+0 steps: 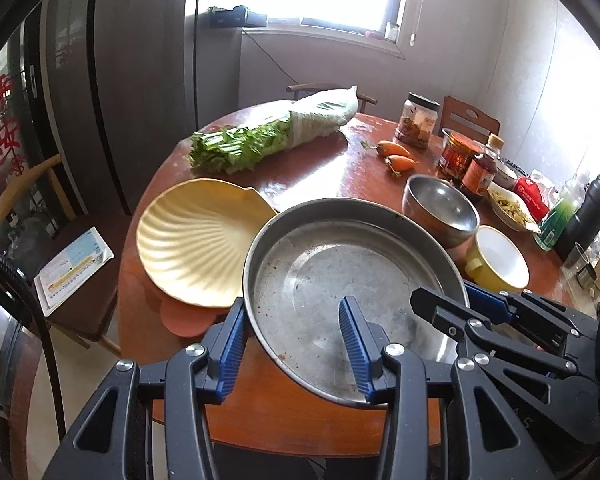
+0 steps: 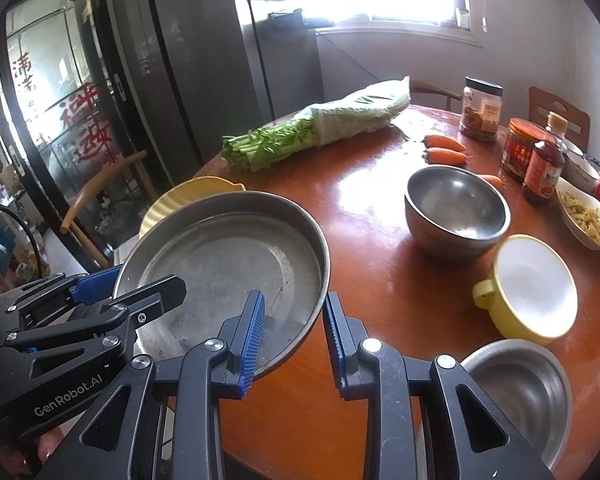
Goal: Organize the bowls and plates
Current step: 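Lift the steel tray toward the stacked pink bowl and yellow plate, then carry the steel tray over the yellow shell plate and lower it on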
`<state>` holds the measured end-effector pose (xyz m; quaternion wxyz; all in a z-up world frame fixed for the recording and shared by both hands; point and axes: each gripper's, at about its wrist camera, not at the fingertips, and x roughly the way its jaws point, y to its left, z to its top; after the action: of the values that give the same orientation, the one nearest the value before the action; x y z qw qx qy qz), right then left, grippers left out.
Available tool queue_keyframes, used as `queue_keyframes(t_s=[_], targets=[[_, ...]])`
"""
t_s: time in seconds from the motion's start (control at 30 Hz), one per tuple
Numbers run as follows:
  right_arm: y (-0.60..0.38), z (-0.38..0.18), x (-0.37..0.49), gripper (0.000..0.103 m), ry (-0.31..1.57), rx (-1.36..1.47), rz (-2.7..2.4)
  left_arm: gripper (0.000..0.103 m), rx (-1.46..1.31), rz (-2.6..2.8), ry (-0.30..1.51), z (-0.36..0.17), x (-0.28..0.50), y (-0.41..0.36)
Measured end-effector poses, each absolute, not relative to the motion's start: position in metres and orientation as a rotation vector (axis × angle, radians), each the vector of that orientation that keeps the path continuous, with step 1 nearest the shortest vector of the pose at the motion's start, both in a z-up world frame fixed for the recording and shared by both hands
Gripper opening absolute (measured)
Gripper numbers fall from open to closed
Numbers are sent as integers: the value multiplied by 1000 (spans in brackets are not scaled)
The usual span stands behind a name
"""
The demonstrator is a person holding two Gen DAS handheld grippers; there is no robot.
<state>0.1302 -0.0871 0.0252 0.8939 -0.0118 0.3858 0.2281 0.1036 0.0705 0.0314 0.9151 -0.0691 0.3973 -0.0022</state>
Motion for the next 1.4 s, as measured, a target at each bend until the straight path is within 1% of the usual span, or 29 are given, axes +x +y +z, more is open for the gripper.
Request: queue_keyframes(t_s=[0.33, 0.7, 0.87, 1.0, 1.17, 1.4], targets=[[-61, 43, 145, 31, 763, -22, 517, 45, -132, 35, 782, 50, 111, 95], [-26, 84, 168, 31, 674, -45, 566, 45, -116, 86, 718, 82, 125, 124], [-12, 91, 176, 31, 658, -66, 579, 45, -118, 108, 700, 87, 128, 135], [0, 88, 183, 31, 667, -79, 587, 45, -121, 119, 694, 85, 133, 145], [17, 71, 194, 31, 702, -92, 592, 45, -136, 128, 705, 74, 146, 158], [39, 35, 212, 31, 790, -126, 582, 45, -133, 140, 740, 43, 163, 173]])
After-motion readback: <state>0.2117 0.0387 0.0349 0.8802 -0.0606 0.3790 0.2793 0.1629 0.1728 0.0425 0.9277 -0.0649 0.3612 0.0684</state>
